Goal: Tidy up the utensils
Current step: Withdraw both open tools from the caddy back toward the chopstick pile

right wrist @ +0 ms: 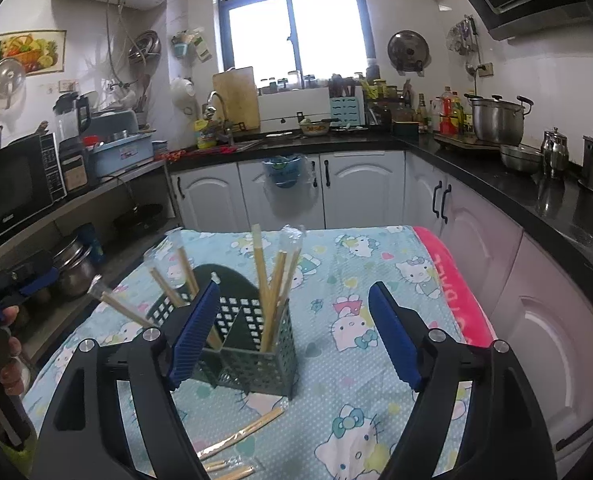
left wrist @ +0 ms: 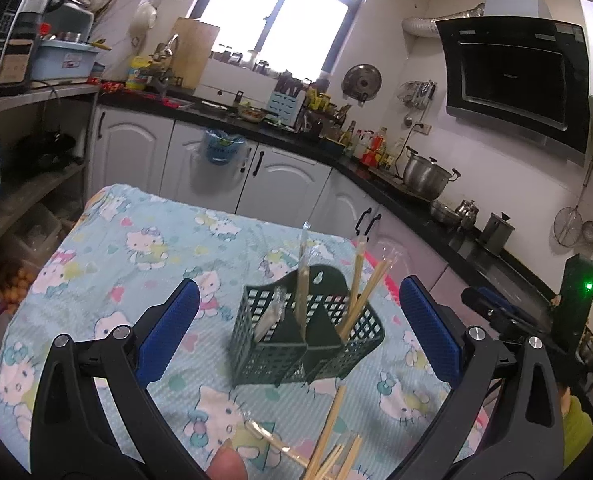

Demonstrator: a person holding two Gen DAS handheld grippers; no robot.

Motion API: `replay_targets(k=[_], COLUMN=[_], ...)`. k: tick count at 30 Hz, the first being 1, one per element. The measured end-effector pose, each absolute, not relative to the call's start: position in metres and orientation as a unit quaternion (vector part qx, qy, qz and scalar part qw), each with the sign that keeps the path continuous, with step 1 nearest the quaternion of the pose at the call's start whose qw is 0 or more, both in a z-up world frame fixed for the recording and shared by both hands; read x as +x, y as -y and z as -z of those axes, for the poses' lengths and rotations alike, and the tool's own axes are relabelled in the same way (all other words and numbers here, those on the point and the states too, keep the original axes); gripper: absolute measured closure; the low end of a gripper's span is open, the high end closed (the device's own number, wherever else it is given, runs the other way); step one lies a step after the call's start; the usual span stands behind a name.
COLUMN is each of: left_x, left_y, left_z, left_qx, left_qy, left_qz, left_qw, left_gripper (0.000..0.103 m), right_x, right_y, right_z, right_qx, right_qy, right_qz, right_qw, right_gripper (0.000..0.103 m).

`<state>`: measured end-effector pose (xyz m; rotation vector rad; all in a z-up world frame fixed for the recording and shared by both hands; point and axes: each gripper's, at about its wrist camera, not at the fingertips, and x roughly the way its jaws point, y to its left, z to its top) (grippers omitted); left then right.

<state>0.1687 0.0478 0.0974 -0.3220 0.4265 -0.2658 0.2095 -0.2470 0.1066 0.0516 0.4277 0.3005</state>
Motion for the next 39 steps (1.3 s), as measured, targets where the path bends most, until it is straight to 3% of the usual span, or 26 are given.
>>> replay_targets(k=[22, 39], left_x=[0.145, 0.149], left_y=[-0.05, -0.033], left_z=[-0.053, -0.022], left_qx=[-0.143, -0.127], left_qy=[-0.273, -0.318], left_qz=[0.12, 0.113], left_qw=[0.944, 0.933], left_gripper=[0.011, 0.011], right_x=[0.164, 0.149], right_y=[0.21, 0.208], right_z=[-0.084, -0.037], right_qx=[-0.03, -0.05], right_qy=[-0.246, -0.307], right_qz=[-0.199, -0.204], right_qw=[0.948, 0.928], right_gripper=[0.028, 0.028])
